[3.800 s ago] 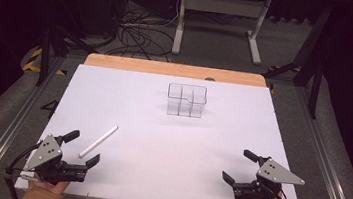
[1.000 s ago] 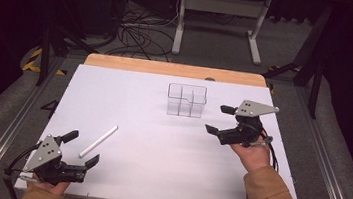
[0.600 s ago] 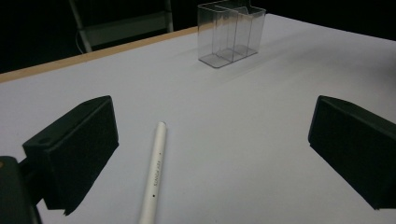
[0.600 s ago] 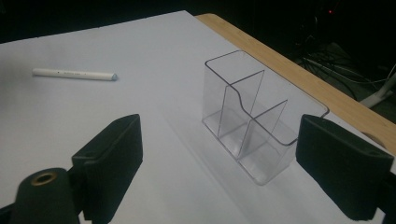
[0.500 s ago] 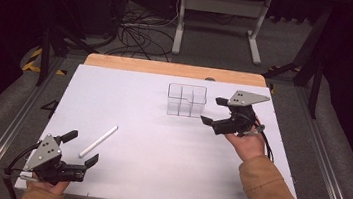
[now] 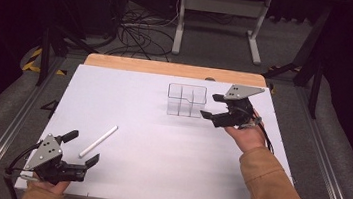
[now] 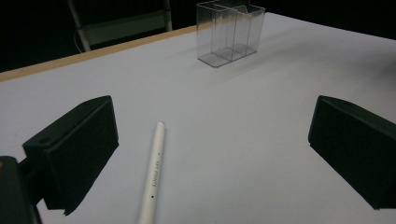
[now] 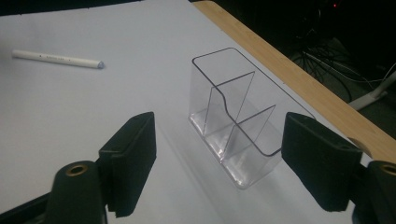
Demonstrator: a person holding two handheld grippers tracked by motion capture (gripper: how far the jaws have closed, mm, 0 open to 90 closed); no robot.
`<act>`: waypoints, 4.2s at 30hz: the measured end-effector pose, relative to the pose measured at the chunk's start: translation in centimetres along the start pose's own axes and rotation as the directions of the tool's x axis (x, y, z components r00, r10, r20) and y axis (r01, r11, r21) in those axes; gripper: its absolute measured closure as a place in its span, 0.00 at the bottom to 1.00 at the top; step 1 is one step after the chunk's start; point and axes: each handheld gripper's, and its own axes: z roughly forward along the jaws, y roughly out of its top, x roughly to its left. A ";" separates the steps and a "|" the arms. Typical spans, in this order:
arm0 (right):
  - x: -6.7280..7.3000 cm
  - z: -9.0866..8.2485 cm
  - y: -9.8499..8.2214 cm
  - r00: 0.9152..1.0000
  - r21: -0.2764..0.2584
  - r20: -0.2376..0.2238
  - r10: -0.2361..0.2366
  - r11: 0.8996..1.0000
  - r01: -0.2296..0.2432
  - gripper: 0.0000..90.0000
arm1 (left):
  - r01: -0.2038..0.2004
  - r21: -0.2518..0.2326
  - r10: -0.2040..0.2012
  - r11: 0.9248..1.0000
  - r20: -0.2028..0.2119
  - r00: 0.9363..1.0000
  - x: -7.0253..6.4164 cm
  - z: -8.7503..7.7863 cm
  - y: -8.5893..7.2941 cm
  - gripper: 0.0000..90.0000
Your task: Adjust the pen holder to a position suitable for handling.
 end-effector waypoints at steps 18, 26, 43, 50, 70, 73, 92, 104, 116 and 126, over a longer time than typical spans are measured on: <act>-2.2 4.0 1.5 0.998 0.189 -0.018 -0.068 0.979 0.070 0.46 | 0.001 0.001 -0.001 1.000 0.004 1.000 0.1 0.1 0.0 0.03; -3.0 6.0 1.3 0.997 0.239 -0.021 -0.072 0.968 0.075 0.49 | 0.000 0.003 0.000 1.000 0.006 1.000 0.1 0.2 0.0 0.03; -3.1 9.8 0.5 0.995 0.347 -0.039 -0.097 0.932 0.104 0.53 | -0.002 0.007 0.002 1.000 0.010 1.000 0.2 0.2 -0.1 0.03; -2.9 10.6 0.2 0.994 0.369 -0.043 -0.103 0.923 0.111 0.57 | -0.003 0.008 0.003 1.000 0.013 1.000 0.1 0.2 -0.1 0.03; -1.8 10.6 0.2 0.983 0.419 -0.086 -0.163 0.889 0.184 0.83 | 0.003 0.010 -0.003 1.000 0.018 1.000 0.1 0.3 -0.1 0.03; -1.4 10.2 0.3 0.977 0.407 -0.130 -0.170 0.889 0.209 0.91 | 0.001 0.011 -0.001 1.000 0.018 1.000 0.1 0.3 -0.1 0.03; 2.9 7.1 2.3 0.907 0.278 -0.340 -0.249 0.895 0.349 0.97 | 0.004 0.012 -0.004 1.000 0.017 1.000 0.1 0.3 -0.1 0.03; 5.2 7.8 1.0 0.832 0.262 -0.475 -0.286 0.857 0.444 0.97 | 0.003 0.015 -0.004 1.000 0.019 1.000 0.2 0.4 -0.1 0.03; 5.7 8.0 0.1 0.799 0.227 -0.508 -0.321 0.845 0.484 0.97 | 0.001 0.017 -0.002 1.000 0.022 1.000 0.1 0.6 -0.1 0.03; 5.9 7.9 0.2 0.819 0.251 -0.492 -0.295 0.853 0.458 0.97 | 0.002 0.018 -0.002 1.000 0.022 1.000 0.1 0.6 -0.1 0.03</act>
